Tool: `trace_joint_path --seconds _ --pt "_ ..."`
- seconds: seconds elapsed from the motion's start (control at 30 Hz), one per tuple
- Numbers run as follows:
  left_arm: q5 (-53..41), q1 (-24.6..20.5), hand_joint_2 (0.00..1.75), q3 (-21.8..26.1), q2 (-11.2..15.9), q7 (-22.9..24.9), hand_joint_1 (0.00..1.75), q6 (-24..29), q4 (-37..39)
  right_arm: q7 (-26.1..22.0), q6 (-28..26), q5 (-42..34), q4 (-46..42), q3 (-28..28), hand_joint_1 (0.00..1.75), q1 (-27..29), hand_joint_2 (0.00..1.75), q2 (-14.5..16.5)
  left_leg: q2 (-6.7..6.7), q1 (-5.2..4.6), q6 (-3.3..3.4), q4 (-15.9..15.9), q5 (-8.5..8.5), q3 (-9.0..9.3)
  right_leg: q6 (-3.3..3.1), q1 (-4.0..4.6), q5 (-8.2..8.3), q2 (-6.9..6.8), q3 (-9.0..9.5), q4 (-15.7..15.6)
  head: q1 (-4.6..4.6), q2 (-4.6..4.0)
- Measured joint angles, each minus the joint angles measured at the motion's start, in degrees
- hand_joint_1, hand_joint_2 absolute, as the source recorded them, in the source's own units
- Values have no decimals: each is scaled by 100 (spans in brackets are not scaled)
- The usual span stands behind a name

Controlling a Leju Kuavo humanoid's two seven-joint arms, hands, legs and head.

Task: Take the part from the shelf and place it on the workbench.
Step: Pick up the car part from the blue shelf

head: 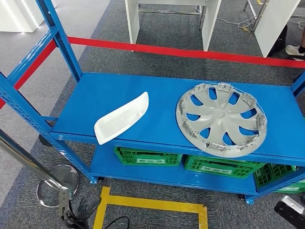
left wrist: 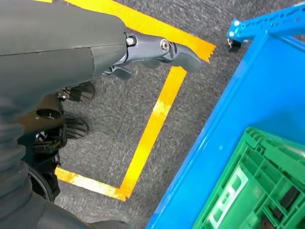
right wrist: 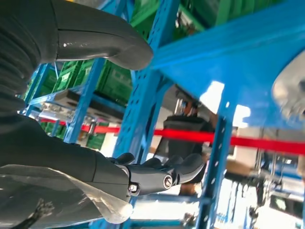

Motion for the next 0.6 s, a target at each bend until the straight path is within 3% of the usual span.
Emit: trace_joint_path --seconds 0.3,0.6 --pt "-205 -87 175 -71 -60 26 0 -173 16 800 -243 -134 646 1159 0 -124 175 -834 0 0 0 2 0 0 0 0 0 0 -2 0 0 0" --pt "-356 -106 175 -160 -102 124 0 -206 39 1119 -781 503 1303 1979 0 -581 175 -928 0 1 0 2 0 0 0 1 0 2 -3 0 -1 0"
